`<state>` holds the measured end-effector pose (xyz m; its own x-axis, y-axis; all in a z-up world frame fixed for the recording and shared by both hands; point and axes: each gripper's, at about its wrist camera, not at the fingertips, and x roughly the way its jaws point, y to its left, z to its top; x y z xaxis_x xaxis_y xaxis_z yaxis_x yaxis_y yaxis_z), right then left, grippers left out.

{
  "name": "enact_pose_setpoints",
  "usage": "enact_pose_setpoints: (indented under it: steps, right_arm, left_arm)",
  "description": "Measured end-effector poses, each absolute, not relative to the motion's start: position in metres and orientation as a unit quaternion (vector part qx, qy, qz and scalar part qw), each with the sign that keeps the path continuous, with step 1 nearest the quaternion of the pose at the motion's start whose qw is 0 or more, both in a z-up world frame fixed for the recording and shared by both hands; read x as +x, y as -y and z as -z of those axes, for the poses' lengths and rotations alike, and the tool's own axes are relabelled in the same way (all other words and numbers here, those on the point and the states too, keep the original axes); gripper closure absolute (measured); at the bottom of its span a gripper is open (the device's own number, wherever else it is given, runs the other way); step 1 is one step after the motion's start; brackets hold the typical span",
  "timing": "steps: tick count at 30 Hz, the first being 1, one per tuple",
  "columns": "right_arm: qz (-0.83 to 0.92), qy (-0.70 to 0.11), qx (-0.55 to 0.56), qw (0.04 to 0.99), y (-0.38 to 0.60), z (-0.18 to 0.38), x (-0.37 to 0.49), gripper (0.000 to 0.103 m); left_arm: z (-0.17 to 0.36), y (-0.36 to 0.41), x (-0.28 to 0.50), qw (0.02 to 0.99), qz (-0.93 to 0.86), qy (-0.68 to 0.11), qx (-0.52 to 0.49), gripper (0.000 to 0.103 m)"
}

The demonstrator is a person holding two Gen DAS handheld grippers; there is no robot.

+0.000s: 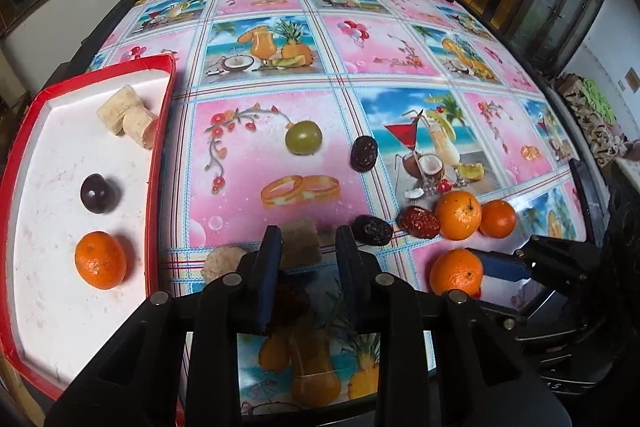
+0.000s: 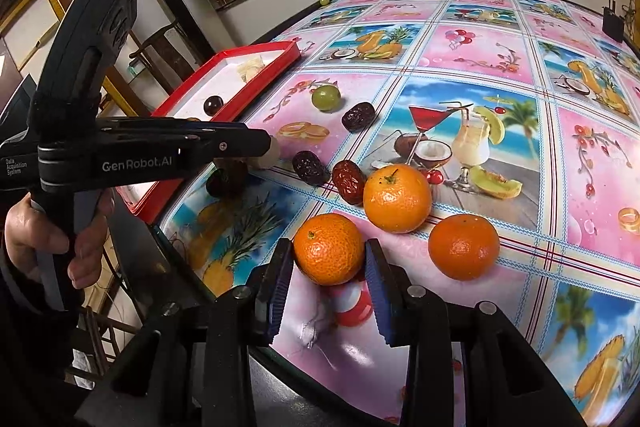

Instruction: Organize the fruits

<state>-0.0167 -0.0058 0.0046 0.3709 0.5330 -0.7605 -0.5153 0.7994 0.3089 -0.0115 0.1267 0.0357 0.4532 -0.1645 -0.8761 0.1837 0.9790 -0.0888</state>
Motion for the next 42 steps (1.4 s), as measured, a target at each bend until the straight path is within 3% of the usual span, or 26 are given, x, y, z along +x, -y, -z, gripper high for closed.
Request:
enact_pose_setpoints:
  steps: [23, 42]
  right_arm:
    - [-0.316, -0.459, 0.004, 0.83, 0.004, -0.005, -0.018, 0.066]
    - [-0.33, -0.441, 0.002, 0.834, -0.005, -0.022, -0.02, 0.066]
  left_arm:
    - [-0.022, -0.123, -0.004, 0.852, 0.09, -0.516, 0.012, 0.081]
    - [-0.062, -0.149, -0.016, 0.879, 0.07, -0.471, 0.001, 0.081]
